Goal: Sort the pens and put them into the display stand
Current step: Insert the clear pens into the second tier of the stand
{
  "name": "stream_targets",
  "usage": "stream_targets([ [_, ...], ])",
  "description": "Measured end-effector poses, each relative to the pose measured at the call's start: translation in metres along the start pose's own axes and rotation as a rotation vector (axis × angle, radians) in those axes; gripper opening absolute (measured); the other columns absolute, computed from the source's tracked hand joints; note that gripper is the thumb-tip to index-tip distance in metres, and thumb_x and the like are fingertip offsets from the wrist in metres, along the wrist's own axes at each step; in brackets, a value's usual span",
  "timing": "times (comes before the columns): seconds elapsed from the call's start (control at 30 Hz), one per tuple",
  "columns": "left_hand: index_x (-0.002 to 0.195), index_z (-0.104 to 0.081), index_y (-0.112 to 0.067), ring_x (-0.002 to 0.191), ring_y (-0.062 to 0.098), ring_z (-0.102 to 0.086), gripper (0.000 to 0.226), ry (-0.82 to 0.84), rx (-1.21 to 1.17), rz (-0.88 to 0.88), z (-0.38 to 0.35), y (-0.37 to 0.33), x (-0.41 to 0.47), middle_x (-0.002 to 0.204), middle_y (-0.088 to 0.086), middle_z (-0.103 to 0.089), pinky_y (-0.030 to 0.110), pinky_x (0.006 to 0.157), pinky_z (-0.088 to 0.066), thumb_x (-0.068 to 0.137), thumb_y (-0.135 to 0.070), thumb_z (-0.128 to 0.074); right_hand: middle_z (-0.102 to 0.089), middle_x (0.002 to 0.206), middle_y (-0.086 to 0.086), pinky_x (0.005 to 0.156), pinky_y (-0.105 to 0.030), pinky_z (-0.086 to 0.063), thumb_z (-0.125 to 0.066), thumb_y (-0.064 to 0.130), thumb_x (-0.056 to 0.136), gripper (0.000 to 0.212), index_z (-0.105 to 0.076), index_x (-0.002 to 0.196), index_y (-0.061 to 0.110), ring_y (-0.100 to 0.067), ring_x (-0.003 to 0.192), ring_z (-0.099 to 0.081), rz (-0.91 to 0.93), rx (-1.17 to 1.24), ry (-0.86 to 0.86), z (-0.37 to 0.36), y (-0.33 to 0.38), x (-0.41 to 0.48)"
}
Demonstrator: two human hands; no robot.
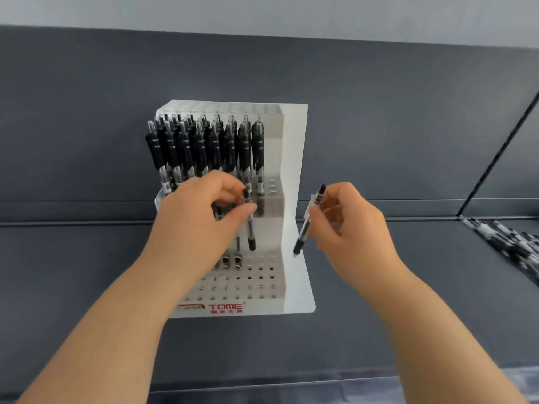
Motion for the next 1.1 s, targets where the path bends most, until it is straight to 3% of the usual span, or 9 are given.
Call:
stream_targets([
  [0.23, 0.093, -0.054, -0.038, 0.089, -0.012, -0.051, 0.021, 0.063, 0.004, -0.083, -0.001, 0.014, 0.013, 0.088, -0.023, -0.057, 0.000, 0.071, -0.034, 0.080, -0.032, -0.069, -0.057, 0.084, 0.015, 0.063, -0.006, -0.043, -0.057, 0.022, 0.091, 0.028, -0.036, 0.085, 0.039, 0.004, 0.079, -0.053, 0.074, -0.031, 0.020, -0.023, 0.022, 0.011],
  [0.37, 0.088, -0.059, -0.033, 0.084, -0.004, -0.048, 0.013, 0.068, 0.101, -0.175, -0.005, 0.016, 0.019, 0.079, -0.026, -0.050, 0.005, 0.070, -0.033, 0.078, -0.035, -0.068, -0.057, 0.083, 0.017, 0.069, -0.009, -0.043, -0.056, 0.022, 0.091, 0.021, -0.039, 0.097, 0.034, 0.008, 0.085, -0.051, 0.108, -0.097, 0.043, -0.032, 0.026, 0.017],
  [0.47, 0.087, -0.067, -0.024, 0.078, 0.006, -0.042, 0.019, 0.015, 0.199, -0.271, -0.004, 0.017, 0.024, 0.077, -0.016, -0.046, 0.012, 0.068, -0.031, 0.076, -0.039, -0.064, -0.057, 0.085, 0.017, 0.071, -0.012, -0.043, -0.056, 0.022, 0.091, 0.019, -0.040, 0.099, 0.031, 0.008, 0.086, -0.051, 0.126, -0.107, 0.061, -0.039, 0.027, 0.021],
  [0.67, 0.083, -0.071, -0.024, 0.076, 0.013, -0.041, 0.018, 0.000, 0.354, -0.317, -0.008, 0.015, 0.033, 0.077, -0.008, -0.045, 0.031, 0.065, -0.038, 0.075, -0.040, -0.067, -0.056, 0.084, 0.018, 0.070, -0.009, -0.043, -0.056, 0.023, 0.092, 0.020, -0.040, 0.098, 0.032, 0.008, 0.084, -0.052, 0.159, -0.137, 0.064, -0.041, 0.030, 0.026],
  [0.97, 0.077, -0.072, -0.025, 0.066, 0.012, -0.041, 0.019, -0.005, 0.421, -0.378, -0.015, 0.013, 0.036, 0.072, -0.008, -0.044, 0.027, 0.055, -0.034, 0.065, -0.037, -0.081, -0.060, 0.083, 0.018, 0.069, -0.009, -0.044, -0.057, 0.025, 0.091, 0.022, -0.039, 0.099, 0.035, 0.007, 0.082, -0.054, 0.146, -0.149, 0.073, -0.040, 0.027, 0.030],
  [1.1, 0.071, -0.069, -0.029, 0.059, 0.007, -0.040, 0.010, 0.000, 0.381, -0.321, -0.009, 0.017, 0.034, 0.071, -0.011, -0.045, 0.014, 0.045, -0.022, 0.071, -0.028, -0.079, -0.061, 0.082, 0.017, 0.069, -0.010, -0.044, -0.057, 0.024, 0.091, 0.023, -0.039, 0.097, 0.037, 0.006, 0.078, -0.055, 0.145, -0.137, 0.086, -0.042, 0.027, 0.031],
])
Point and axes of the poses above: each hand's wrist, its own x-axis towards the middle knuckle, its own z-axis out of the back of the hand, y = z × x, the point moved 7 cm from there along x, towards the middle knuckle
